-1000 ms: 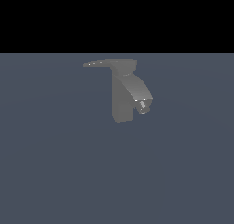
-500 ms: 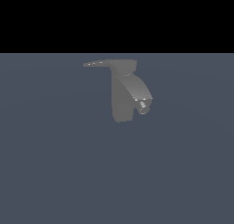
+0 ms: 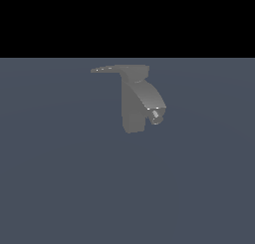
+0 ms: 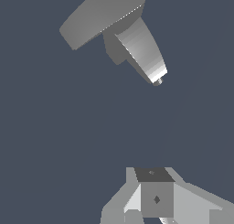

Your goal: Turn on the faucet by rotating a designated handle.

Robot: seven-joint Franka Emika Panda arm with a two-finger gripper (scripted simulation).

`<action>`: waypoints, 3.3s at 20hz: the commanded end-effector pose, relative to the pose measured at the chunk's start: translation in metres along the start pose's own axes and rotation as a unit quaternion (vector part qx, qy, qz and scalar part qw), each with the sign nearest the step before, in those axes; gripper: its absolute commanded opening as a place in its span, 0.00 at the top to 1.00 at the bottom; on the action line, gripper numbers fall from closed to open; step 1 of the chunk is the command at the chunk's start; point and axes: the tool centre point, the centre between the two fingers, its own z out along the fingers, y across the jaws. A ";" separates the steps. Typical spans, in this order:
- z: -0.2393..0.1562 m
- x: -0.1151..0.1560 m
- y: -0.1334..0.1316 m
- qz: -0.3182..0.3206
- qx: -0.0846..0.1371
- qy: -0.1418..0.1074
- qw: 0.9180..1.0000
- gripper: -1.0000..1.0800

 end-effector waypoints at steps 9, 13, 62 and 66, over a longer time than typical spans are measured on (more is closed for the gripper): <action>0.039 0.036 -0.054 0.105 0.002 -0.003 0.994 1.00; 0.054 0.053 -0.072 0.144 0.002 -0.004 0.990 1.00; 0.191 0.269 -0.153 0.500 -0.004 -0.006 0.866 1.00; 0.190 0.265 -0.151 0.500 -0.004 -0.006 0.866 1.00</action>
